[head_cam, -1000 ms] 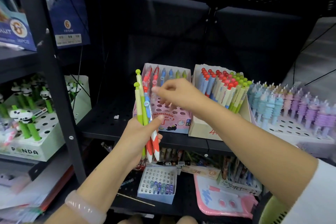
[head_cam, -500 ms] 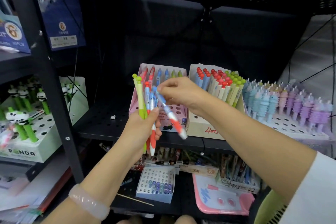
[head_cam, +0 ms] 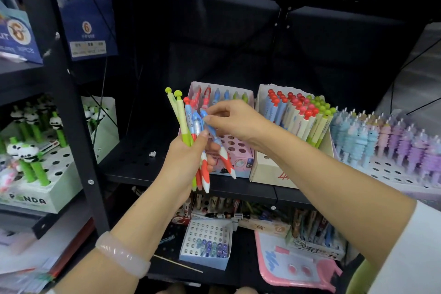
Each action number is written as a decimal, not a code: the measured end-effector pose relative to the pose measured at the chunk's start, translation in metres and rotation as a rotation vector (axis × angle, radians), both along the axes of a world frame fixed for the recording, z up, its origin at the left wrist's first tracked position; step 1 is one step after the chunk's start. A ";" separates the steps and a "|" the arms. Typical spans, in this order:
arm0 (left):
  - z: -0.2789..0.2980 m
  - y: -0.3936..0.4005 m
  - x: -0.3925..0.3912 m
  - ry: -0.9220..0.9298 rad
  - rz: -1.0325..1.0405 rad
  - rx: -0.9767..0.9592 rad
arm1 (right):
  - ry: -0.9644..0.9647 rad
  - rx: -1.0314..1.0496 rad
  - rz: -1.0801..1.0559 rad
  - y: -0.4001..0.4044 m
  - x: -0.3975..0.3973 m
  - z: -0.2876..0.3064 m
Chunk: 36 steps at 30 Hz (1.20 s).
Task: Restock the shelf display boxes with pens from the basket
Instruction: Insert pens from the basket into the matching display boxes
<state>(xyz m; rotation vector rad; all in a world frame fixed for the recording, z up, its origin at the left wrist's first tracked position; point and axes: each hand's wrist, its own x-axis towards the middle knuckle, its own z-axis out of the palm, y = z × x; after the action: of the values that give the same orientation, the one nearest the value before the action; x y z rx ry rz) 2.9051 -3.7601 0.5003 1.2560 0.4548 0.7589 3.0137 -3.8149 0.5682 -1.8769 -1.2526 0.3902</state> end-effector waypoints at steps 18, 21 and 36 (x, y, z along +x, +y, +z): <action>-0.010 0.016 -0.008 -0.018 -0.016 -0.074 | -0.488 -0.091 -0.372 0.031 0.061 0.027; -0.011 0.016 -0.009 -0.017 -0.028 -0.073 | -0.706 -0.227 -0.380 0.038 0.058 0.026; -0.004 -0.002 -0.007 -0.097 -0.074 -0.181 | 0.272 -0.037 0.249 -0.006 0.010 -0.002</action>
<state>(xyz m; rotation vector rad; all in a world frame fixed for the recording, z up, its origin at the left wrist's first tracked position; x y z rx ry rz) 2.8981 -3.7619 0.4968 1.0565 0.3869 0.6967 3.0238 -3.8206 0.5658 -1.6355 -1.2998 0.7784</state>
